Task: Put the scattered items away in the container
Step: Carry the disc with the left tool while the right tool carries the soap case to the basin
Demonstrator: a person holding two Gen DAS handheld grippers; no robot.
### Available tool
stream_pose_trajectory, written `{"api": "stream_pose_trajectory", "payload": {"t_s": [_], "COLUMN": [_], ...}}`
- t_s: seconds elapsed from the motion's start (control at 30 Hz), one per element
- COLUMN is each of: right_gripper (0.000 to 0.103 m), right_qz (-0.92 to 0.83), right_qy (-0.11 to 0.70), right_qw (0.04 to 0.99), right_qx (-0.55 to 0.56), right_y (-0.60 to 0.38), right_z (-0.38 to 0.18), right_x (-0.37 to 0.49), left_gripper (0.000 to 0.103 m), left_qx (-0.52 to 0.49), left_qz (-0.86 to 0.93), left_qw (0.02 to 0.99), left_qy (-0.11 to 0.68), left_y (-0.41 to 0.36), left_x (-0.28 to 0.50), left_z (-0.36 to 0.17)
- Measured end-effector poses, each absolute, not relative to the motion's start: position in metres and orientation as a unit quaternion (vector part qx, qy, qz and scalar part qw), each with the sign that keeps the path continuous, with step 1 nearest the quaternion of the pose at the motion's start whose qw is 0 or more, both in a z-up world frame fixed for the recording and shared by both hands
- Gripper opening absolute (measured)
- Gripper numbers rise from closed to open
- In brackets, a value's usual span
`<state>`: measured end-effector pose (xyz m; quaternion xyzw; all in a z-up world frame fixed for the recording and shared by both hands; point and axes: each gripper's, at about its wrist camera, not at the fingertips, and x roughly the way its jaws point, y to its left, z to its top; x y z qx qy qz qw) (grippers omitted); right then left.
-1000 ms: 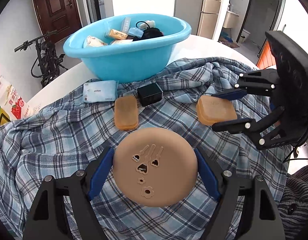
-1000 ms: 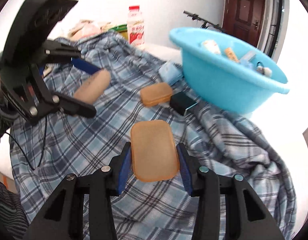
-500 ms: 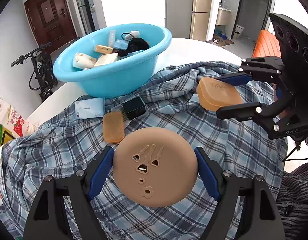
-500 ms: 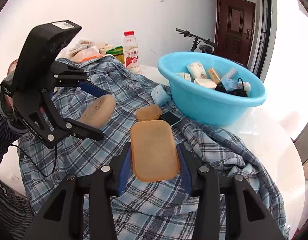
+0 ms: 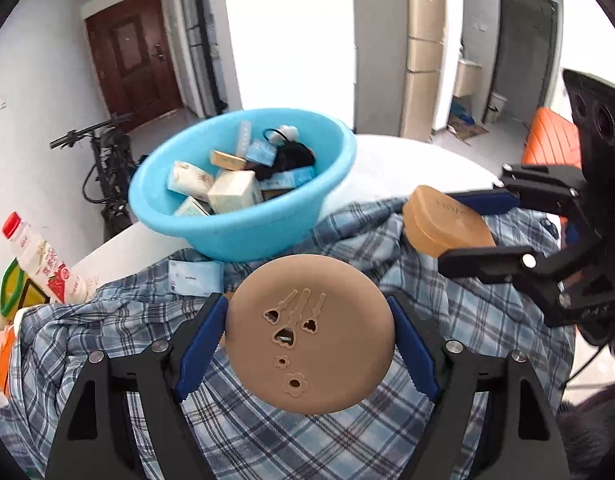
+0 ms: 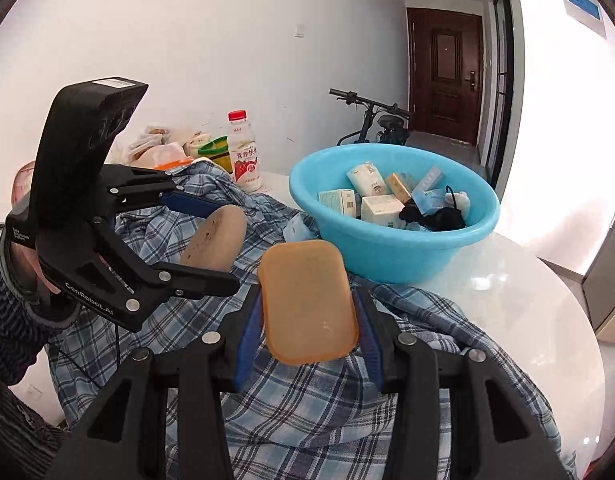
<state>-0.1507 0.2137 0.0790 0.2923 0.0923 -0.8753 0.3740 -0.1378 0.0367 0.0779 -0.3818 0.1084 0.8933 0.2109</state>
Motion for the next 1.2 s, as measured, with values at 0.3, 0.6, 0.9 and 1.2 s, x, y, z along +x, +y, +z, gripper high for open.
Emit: {"api": "stream_pose_trajectory", "payload": {"t_s": [0.3,0.6,0.9,1.2], "right_gripper": [0.043,0.043,0.043,0.043], "right_qz": [-0.894,-0.898,-0.905,-0.909], "right_qy": [0.042,0.047,0.036,0.030], "right_qw": [0.355,0.341,0.330,0.323], "right_qx": [0.271,0.274,0.267,0.260], "right_y": [0.219,0.220,0.222,0.221], "right_z": [0.095,0.098,0.109,0.121], "right_x": [-0.165,-0.181,-0.208,-0.242], "left_gripper": [0.083,0.083,0.083,0.083], "left_qx": [-0.374,-0.374,-0.376,-0.361], "left_qz": [0.905,0.906,0.912,0.917], "left_qw": [0.186,0.184,0.156,0.165], "left_qy": [0.078,0.077,0.051,0.044], "left_y": [0.027,0.035,0.026,0.031], "left_x": [-0.145,-0.153,-0.190,-0.224], "left_z": [0.089,0.089,0.094,0.119]}}
